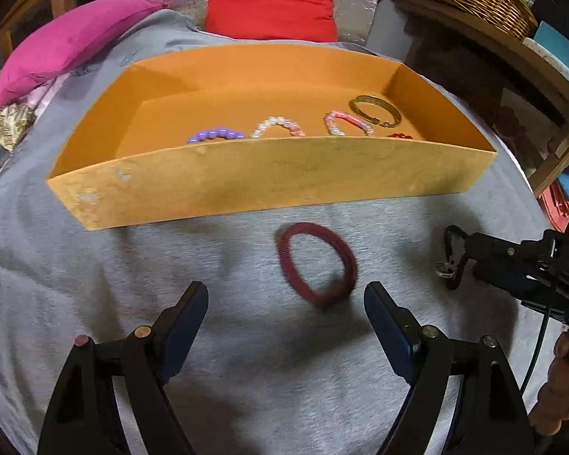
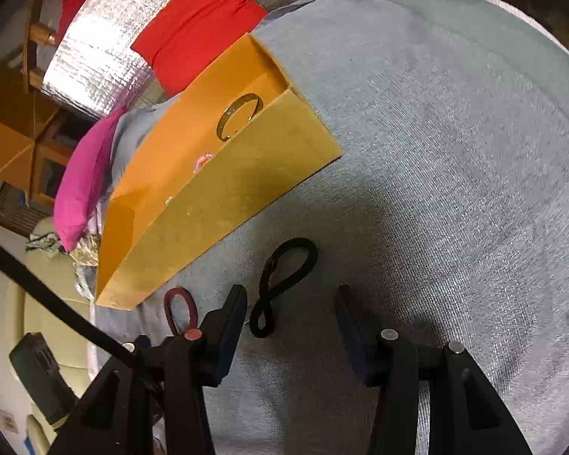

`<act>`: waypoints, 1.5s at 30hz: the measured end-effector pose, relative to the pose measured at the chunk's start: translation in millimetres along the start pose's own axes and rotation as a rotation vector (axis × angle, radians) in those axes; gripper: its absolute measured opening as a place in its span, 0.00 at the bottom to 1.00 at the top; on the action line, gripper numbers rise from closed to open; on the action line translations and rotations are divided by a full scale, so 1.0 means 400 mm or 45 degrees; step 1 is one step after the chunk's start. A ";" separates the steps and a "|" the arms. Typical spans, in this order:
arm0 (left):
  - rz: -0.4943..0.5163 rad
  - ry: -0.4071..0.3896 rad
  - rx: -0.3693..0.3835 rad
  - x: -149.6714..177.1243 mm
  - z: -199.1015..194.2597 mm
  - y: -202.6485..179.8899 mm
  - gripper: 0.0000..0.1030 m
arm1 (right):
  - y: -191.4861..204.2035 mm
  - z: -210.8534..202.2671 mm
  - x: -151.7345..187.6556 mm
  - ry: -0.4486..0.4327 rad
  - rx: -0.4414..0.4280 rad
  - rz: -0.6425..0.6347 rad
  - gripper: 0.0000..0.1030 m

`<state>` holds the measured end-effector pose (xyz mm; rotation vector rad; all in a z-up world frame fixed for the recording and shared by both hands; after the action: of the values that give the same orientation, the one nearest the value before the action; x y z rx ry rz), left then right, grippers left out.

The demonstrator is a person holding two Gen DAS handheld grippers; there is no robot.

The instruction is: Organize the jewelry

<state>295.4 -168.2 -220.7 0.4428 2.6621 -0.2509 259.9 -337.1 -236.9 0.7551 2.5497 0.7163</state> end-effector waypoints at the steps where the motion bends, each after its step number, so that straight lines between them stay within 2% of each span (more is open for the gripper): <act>1: 0.007 0.004 0.014 -0.002 0.005 -0.008 0.82 | 0.001 -0.001 -0.003 -0.006 0.000 0.001 0.51; 7: 0.005 0.001 0.035 -0.005 0.025 -0.015 0.82 | 0.022 0.010 -0.012 -0.031 0.028 -0.025 0.40; 12: 0.025 -0.024 0.067 0.005 0.016 -0.013 0.81 | 0.049 0.033 -0.017 -0.056 0.124 -0.086 0.40; 17: 0.053 -0.043 0.038 0.013 0.005 0.012 0.52 | 0.055 0.040 -0.013 -0.078 0.200 -0.132 0.41; 21: 0.034 -0.040 0.061 0.014 -0.002 0.035 0.43 | 0.047 0.040 -0.014 -0.092 0.179 -0.113 0.43; 25: 0.046 -0.039 0.037 0.014 -0.001 0.044 0.30 | 0.041 0.040 -0.011 -0.097 0.073 -0.081 0.56; 30: 0.001 -0.033 0.068 0.021 -0.008 0.062 0.29 | 0.046 0.042 -0.006 -0.093 0.043 -0.090 0.63; 36: -0.042 -0.024 0.092 0.024 -0.012 0.074 0.30 | 0.010 0.032 -0.017 -0.065 -0.128 0.046 0.64; 39: -0.039 -0.040 0.080 0.020 -0.016 0.072 0.30 | 0.002 0.031 -0.020 -0.049 -0.177 0.065 0.64; 43: -0.007 -0.081 0.081 0.010 -0.033 0.055 0.31 | 0.003 0.026 -0.017 -0.048 -0.150 0.031 0.64; 45: 0.014 -0.100 0.080 0.004 -0.041 0.045 0.40 | 0.011 0.024 -0.016 -0.056 -0.109 0.002 0.63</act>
<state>293.8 -147.1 -208.9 0.4578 2.5802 -0.3420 271.5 -334.0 -240.7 0.7366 2.4625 0.7954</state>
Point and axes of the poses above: each gripper's, at about its wrist camera, not at the fingertips, and z roughly the way its jaws point, y to its left, x to its underside, the point moved 8 cm from there along z, roughly the way its jaws point, and after that the axes turned 6 degrees about y, right-handed, at the moved point
